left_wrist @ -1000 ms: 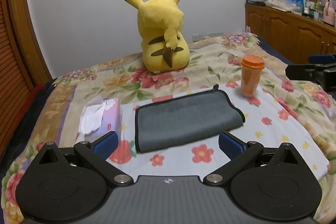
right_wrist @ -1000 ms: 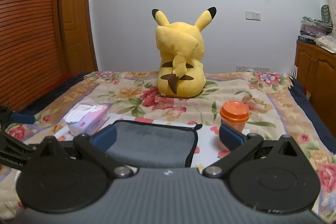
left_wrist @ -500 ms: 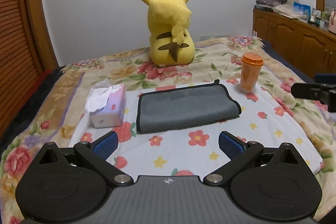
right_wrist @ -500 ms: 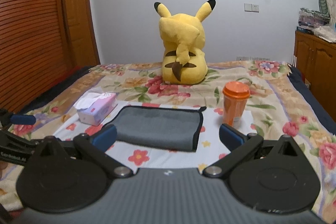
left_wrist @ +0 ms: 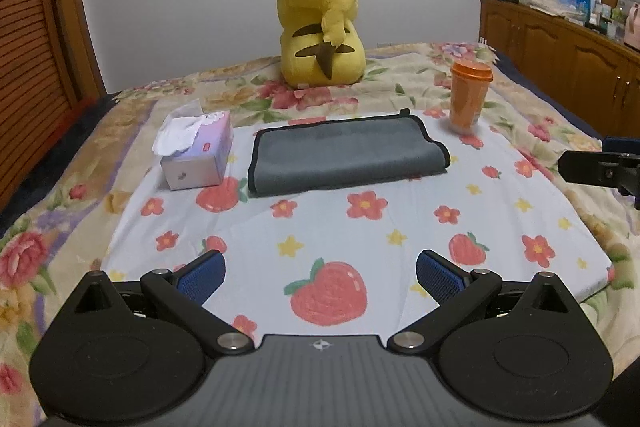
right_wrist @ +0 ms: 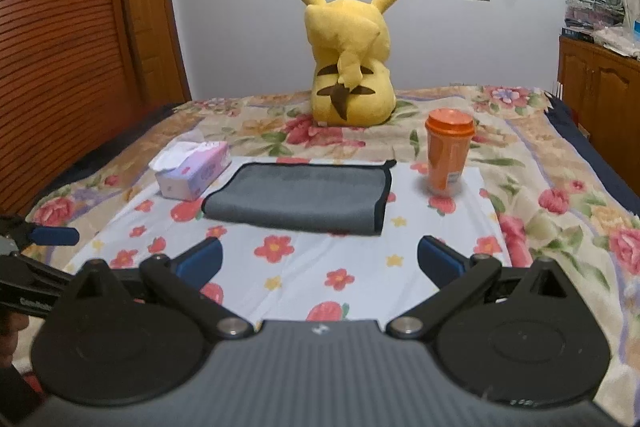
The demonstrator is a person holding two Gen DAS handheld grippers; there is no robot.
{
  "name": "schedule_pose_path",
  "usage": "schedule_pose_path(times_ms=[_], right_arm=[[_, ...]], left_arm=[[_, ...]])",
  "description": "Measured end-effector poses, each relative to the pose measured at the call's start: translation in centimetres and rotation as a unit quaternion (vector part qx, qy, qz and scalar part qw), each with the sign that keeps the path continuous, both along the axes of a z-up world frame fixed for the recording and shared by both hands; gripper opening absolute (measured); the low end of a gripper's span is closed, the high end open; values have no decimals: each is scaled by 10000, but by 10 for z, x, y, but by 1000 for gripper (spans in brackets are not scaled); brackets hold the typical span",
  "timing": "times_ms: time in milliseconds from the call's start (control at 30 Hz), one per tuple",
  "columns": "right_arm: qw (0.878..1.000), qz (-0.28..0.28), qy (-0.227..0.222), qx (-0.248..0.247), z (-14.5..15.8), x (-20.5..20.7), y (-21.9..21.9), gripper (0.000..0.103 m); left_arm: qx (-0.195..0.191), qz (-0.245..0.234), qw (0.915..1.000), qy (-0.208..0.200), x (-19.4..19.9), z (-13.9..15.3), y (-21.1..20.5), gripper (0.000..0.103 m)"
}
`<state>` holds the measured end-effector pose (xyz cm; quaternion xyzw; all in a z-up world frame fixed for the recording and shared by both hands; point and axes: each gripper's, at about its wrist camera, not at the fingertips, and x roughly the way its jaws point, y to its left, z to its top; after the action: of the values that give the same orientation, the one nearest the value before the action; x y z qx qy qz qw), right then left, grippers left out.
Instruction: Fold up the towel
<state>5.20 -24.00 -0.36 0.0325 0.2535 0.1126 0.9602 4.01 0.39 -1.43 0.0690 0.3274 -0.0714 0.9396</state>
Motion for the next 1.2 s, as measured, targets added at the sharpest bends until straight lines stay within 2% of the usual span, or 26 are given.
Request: schedule_pose_path(times_ms=[467,667,1000,1200], right_arm=[[9997,-35,220,-106,-26,-9,3,103],[9997,-111,155,-133,-30,-12,1,103],[9994,-193,84,-265,-33,-13,3,103],[9994,-298,-21,-157,-31,-17,-2,103]], left_arm=[[-79,197,9998,48,-7,-17,7,103],[-121,234,9997,4,-10,-23,9,103],[-127,271,9993,-222,-14,-22,10,103],[-237,263,9979,-545,-24,-11,12,103]])
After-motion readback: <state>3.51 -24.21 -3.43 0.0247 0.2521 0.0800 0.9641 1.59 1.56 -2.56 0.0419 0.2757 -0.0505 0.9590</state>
